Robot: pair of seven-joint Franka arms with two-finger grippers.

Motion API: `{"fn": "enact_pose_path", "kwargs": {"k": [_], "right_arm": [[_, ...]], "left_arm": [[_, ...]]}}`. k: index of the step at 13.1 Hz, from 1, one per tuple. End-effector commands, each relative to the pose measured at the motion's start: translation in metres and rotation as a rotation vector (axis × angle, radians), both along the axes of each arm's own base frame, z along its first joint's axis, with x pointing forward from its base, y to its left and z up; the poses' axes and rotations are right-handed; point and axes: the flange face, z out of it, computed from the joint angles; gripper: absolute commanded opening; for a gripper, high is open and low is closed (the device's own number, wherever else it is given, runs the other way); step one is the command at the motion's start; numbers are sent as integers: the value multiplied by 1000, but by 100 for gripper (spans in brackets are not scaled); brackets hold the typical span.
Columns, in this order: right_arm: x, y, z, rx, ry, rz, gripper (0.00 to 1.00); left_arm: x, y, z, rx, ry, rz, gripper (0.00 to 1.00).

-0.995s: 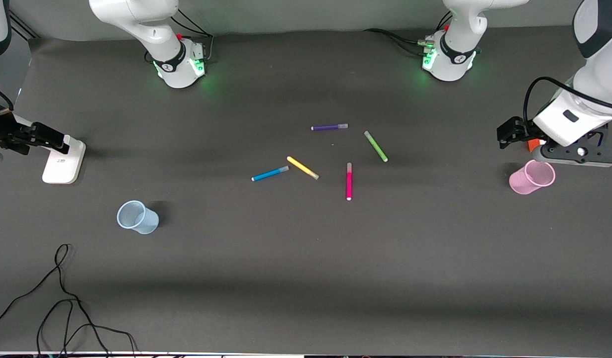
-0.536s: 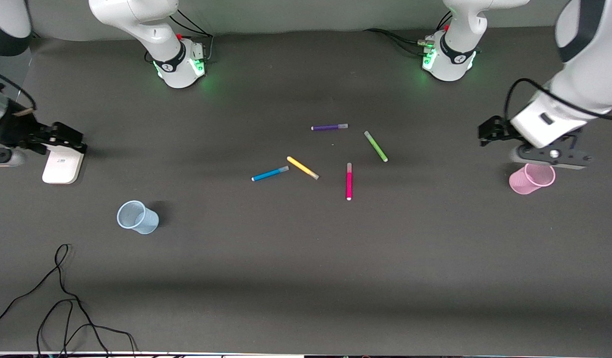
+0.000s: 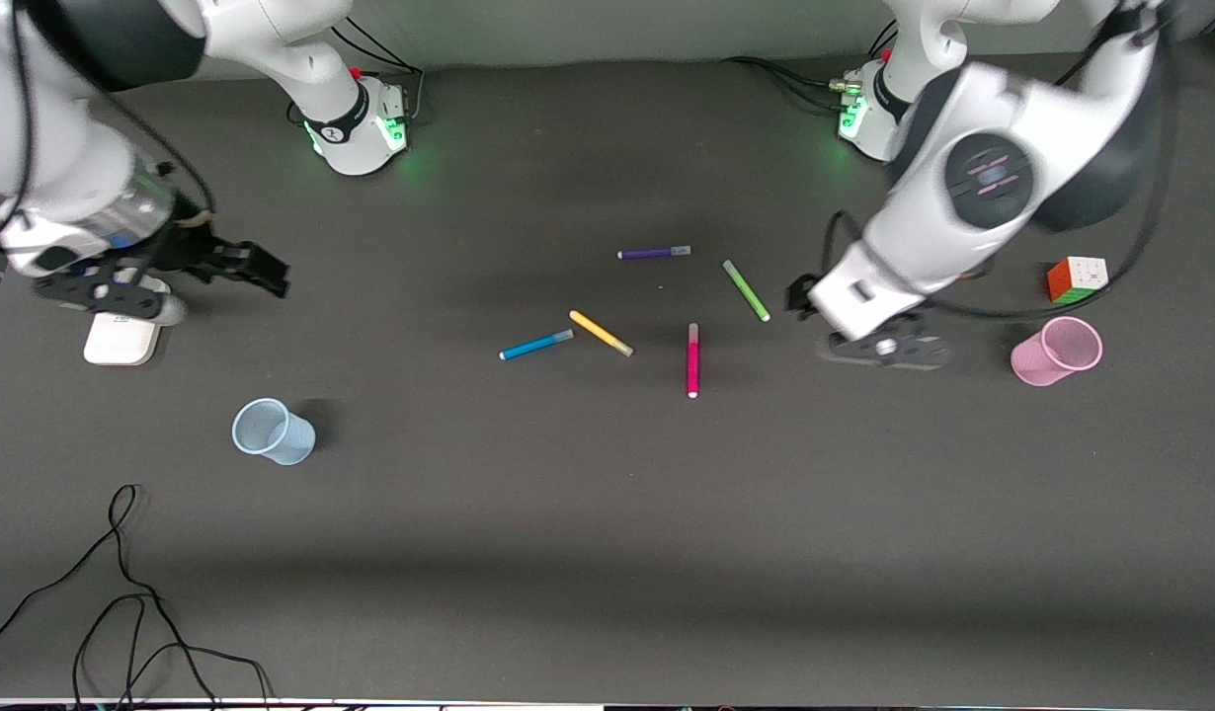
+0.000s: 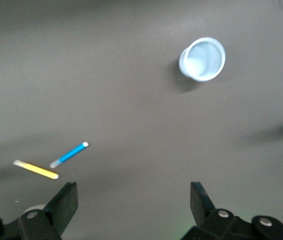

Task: Place pink and blue markers in matching cups
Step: 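Move the left gripper to the pink marker while the right gripper reaches the blue marker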

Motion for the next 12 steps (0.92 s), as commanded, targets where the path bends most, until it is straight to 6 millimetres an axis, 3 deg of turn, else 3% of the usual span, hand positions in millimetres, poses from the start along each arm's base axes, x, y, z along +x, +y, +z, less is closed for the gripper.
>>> {"fn": "enact_pose_path", "kwargs": {"k": [1,4,7,9,12], "right_arm": [[-5,47,-10,40,19,-166,100],[-19,124,-30,30,6,-317,100],[-38,189,-54,9,3,-506,100],[-50,217,-70,-16,13,-575,100],[-62,245,-91,-46,18,-720,100]], "left_arm": [[2,-52,-58,-15,-4,40,99],[4,-88,-115,-44,-30,57,99],[-10,-120,-164,-42,-24,27,98],[-17,-128,-198,-22,-12,27,98],[-27,-132,-232,-20,-27,6,96]]}}
